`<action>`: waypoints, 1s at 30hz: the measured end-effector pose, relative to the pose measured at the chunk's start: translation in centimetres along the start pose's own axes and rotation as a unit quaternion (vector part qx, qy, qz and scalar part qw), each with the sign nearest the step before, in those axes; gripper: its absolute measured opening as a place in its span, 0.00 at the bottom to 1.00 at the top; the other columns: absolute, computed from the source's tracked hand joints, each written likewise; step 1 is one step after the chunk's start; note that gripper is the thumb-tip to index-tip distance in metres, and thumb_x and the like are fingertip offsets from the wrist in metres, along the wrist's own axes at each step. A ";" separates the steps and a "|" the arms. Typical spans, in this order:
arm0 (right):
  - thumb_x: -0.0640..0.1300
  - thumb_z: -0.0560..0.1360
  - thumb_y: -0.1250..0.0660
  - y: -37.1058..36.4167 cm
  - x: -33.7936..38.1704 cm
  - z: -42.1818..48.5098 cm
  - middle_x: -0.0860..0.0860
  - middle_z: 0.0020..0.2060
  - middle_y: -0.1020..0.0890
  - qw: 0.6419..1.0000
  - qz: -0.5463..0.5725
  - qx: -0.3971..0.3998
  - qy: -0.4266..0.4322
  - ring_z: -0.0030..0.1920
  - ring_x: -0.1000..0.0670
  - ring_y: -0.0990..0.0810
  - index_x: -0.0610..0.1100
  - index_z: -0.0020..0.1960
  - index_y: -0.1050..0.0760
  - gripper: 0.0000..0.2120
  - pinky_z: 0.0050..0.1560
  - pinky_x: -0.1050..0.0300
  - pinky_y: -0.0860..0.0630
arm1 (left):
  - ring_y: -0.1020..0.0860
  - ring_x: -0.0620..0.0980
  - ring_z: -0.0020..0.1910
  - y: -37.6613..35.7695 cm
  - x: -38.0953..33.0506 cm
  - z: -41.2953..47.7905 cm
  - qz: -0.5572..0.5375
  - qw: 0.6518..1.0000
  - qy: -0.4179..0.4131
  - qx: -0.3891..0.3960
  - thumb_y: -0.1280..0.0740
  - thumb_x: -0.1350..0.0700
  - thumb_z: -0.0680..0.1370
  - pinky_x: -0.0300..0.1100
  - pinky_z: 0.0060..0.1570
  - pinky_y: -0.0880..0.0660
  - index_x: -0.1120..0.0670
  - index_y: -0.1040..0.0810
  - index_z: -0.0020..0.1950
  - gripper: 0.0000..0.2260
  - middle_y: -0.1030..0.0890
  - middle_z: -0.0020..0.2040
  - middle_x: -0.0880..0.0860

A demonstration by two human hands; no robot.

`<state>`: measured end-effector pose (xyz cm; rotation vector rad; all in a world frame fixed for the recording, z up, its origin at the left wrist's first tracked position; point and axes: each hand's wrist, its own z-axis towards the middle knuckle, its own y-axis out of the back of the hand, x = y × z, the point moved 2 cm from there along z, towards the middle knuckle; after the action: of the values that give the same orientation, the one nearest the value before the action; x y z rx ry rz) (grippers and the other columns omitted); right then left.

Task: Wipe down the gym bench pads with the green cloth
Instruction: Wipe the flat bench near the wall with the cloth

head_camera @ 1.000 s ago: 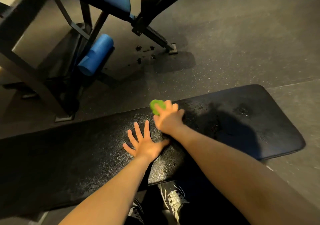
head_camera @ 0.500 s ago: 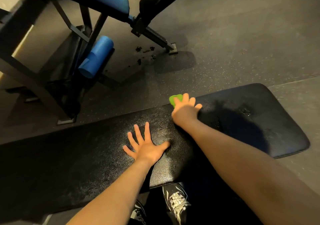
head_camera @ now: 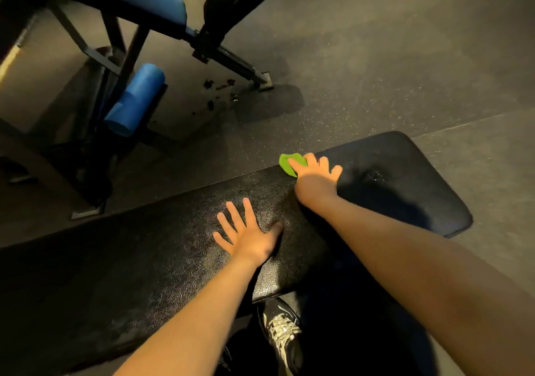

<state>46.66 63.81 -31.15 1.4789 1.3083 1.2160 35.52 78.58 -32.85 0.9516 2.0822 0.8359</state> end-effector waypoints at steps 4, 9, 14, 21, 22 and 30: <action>0.49 0.74 0.40 -1.5 1.4 -4.0 0.48 0.58 0.27 0.995 0.031 -0.079 0.052 0.57 0.44 0.28 0.52 0.61 0.22 0.17 0.58 0.44 0.37 | 0.75 0.58 0.76 -0.5 0.0 0.2 0.008 1.000 0.005 -0.015 0.43 0.29 0.76 0.65 0.73 0.68 0.37 0.67 0.79 0.42 0.75 0.77 0.50; 0.50 0.76 0.42 -2.7 1.7 -5.5 0.52 0.57 0.26 0.980 0.004 -0.078 0.183 0.58 0.48 0.29 0.56 0.63 0.22 0.19 0.63 0.40 0.42 | 0.76 0.59 0.75 -1.0 0.1 0.2 0.032 0.999 -0.015 -0.036 0.48 0.28 0.77 0.66 0.72 0.69 0.33 0.68 0.77 0.37 0.75 0.77 0.51; 0.41 0.75 0.40 -0.5 -0.7 0.1 0.51 0.70 0.34 0.994 -0.033 -0.052 0.089 0.68 0.44 0.36 0.61 0.73 0.36 0.29 0.68 0.33 0.46 | 0.77 0.59 0.74 -1.2 0.1 0.4 0.039 0.999 -0.020 -0.032 0.47 0.29 0.77 0.65 0.71 0.71 0.33 0.69 0.76 0.37 0.77 0.76 0.51; 0.43 0.75 0.39 0.0 -1.1 0.4 0.52 0.71 0.34 0.998 0.039 -0.030 0.038 0.69 0.44 0.38 0.59 0.72 0.35 0.27 0.67 0.39 0.43 | 0.78 0.59 0.73 -1.0 -0.1 0.3 0.037 0.999 -0.014 -0.021 0.47 0.30 0.77 0.66 0.70 0.72 0.32 0.68 0.76 0.36 0.77 0.76 0.50; 0.44 0.76 0.39 -0.2 -0.8 -0.3 0.52 0.70 0.32 0.998 0.036 -0.037 0.045 0.68 0.44 0.37 0.58 0.72 0.33 0.26 0.66 0.40 0.42 | 0.78 0.59 0.73 -0.9 -0.1 0.4 0.039 0.999 -0.014 -0.022 0.47 0.30 0.77 0.66 0.71 0.72 0.32 0.67 0.76 0.36 0.77 0.76 0.50; 0.49 0.77 0.39 -1.0 -0.4 -7.1 0.48 0.65 0.23 0.992 -0.018 -0.038 0.117 0.68 0.42 0.33 0.55 0.69 0.27 0.21 0.70 0.42 0.43 | 0.73 0.60 0.76 -1.1 -1.8 -0.6 0.051 0.998 -0.002 -0.023 0.50 0.35 0.81 0.65 0.73 0.68 0.35 0.65 0.78 0.32 0.73 0.78 0.54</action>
<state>39.49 63.36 -30.66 1.2824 1.4188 1.4340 35.57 76.42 -32.80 1.0403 2.0173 0.9283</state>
